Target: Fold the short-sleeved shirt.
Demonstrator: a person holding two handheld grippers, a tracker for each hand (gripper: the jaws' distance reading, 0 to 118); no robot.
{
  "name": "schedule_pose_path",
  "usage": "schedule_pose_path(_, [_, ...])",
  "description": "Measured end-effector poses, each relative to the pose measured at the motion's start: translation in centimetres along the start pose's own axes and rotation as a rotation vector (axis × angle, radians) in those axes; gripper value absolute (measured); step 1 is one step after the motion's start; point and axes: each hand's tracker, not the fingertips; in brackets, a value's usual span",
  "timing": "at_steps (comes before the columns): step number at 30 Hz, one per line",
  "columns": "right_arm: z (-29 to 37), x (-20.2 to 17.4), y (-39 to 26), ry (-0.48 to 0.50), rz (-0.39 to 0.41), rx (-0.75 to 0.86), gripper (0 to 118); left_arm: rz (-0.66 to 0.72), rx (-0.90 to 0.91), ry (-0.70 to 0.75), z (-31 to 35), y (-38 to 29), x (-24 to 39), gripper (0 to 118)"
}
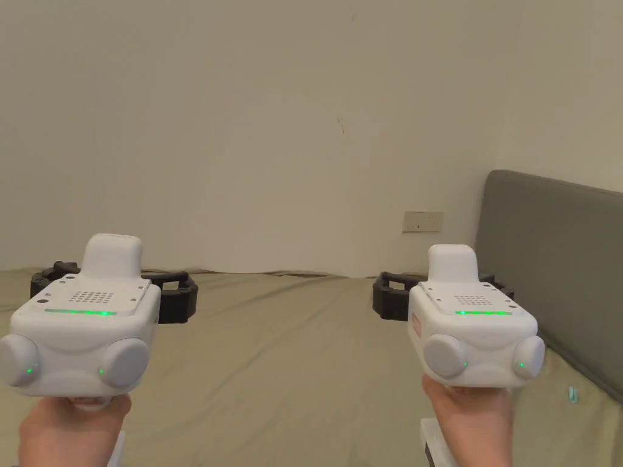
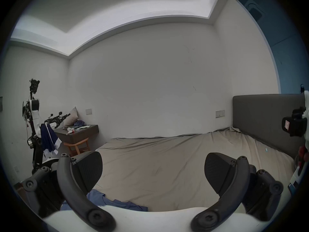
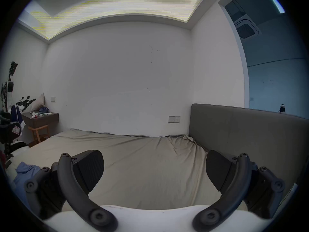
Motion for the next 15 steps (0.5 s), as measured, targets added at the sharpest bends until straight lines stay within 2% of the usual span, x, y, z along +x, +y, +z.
schedule_pose_path(4, [0.0, 0.0, 0.2, 0.012, -0.014, 0.004, 118, 0.011, 0.015, 0.014, 0.2, 0.6, -0.2, 118])
schedule_pose_path(15, [0.1, 0.1, 0.8, 0.031, 0.017, 0.022, 118, 0.050, 0.026, 0.017, -0.6, 1.4, -0.4, 118])
